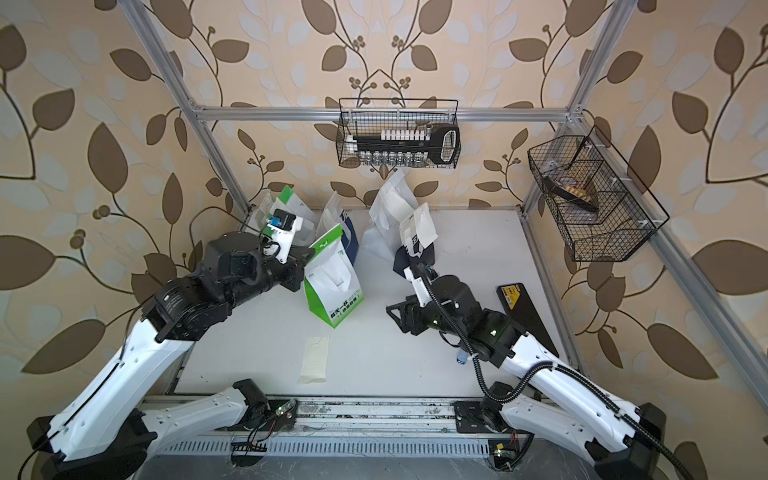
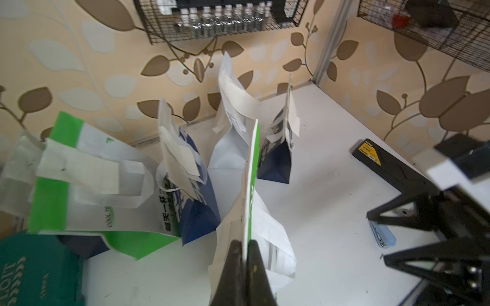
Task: Staple the receipts to the bags
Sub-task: Pick up the receipt from the center of the board.
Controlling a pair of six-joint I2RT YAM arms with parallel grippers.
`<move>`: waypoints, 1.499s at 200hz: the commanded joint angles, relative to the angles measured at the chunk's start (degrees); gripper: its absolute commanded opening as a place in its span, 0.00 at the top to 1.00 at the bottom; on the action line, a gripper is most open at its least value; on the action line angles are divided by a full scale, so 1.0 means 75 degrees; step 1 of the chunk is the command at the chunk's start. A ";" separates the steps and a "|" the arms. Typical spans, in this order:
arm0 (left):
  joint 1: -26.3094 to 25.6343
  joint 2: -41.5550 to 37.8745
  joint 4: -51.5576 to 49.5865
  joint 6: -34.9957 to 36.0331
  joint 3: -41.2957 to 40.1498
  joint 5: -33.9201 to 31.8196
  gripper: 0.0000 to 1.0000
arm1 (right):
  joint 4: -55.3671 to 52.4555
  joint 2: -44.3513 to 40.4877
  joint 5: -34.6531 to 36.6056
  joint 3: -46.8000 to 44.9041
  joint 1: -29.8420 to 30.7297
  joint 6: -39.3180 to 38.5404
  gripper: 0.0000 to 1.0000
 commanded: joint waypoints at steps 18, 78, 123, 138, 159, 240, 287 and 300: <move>0.0028 -0.0478 -0.0334 -0.0339 0.0271 -0.2389 1.00 | 0.1987 0.1834 0.1646 -0.0114 0.1636 0.0781 0.31; 0.0023 -0.1117 -0.0139 -0.0128 0.0320 -0.3166 1.00 | 0.2697 0.5873 0.1842 0.1600 0.2732 0.0997 0.33; 0.0022 -0.1348 -0.0073 0.0064 0.0430 -0.3285 1.00 | 0.2200 0.7534 0.2063 0.2840 0.2763 0.0917 0.37; 0.0024 -0.1351 -0.0077 0.0089 0.0433 -0.3237 1.00 | 0.1937 0.7928 0.2265 0.3173 0.2760 0.0891 0.38; 0.0024 -0.1351 -0.0059 0.0112 0.0395 -0.3196 1.00 | 0.1473 0.8464 0.2343 0.3629 0.2785 0.0788 0.39; 0.0031 -0.1342 0.0050 0.0226 0.0360 -0.3132 1.00 | -0.0526 0.9886 0.2487 0.4653 0.3214 0.0481 0.61; 0.0022 -0.1367 0.0076 0.0276 0.0283 -0.3124 1.00 | -0.0194 0.9877 0.2624 0.4331 0.3255 0.0516 0.96; 0.0022 -0.1351 0.0054 0.0300 0.0305 -0.3100 1.00 | -0.0018 0.9734 0.2739 0.4298 0.3246 0.0375 1.00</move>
